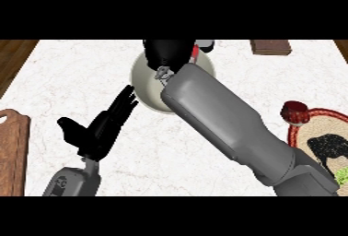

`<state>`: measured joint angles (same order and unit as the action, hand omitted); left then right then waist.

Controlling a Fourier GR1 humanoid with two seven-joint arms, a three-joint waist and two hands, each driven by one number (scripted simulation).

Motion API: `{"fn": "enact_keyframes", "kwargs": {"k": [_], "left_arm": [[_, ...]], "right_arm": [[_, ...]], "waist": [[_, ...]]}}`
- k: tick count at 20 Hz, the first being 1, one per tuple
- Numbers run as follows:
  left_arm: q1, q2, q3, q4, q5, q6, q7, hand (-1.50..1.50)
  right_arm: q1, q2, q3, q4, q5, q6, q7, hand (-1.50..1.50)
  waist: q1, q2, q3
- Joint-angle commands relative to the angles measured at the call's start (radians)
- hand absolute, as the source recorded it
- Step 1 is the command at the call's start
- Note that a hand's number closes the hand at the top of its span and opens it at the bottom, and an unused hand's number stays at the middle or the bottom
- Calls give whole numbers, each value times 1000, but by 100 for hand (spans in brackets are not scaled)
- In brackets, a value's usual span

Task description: Pick the can from the placemat and place it in the bowl

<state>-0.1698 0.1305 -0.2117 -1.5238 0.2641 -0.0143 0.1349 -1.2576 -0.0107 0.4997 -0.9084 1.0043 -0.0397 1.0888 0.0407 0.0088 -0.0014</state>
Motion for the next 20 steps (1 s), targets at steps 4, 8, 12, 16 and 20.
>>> {"fn": "enact_keyframes", "kwargs": {"k": [4, 8, 12, 16, 20], "left_arm": [[16, -9, 0, -10, -10, 5, -10, 0], [7, 8, -4, -77, -6, 5, 49, 0], [27, 2, -1, -29, -22, -7, -1, 0], [12, -13, -5, -24, -30, 6, 2, 0], [1, 2, 19, -18, -4, -10, 20, 0]], "right_arm": [[0, -8, -133, 295, -40, -32, -27, 150], [37, -3, -222, 366, -48, -221, -27, -150], [37, 10, -231, 389, -119, -334, -107, -150], [78, 8, -324, 340, -134, -539, -255, -150], [105, 10, -331, 172, -161, -794, -300, -150]], "waist": [[5, 7, 0], [11, 6, 2], [19, 6, 1], [-2, 8, 3], [-6, 1, 4]]}}
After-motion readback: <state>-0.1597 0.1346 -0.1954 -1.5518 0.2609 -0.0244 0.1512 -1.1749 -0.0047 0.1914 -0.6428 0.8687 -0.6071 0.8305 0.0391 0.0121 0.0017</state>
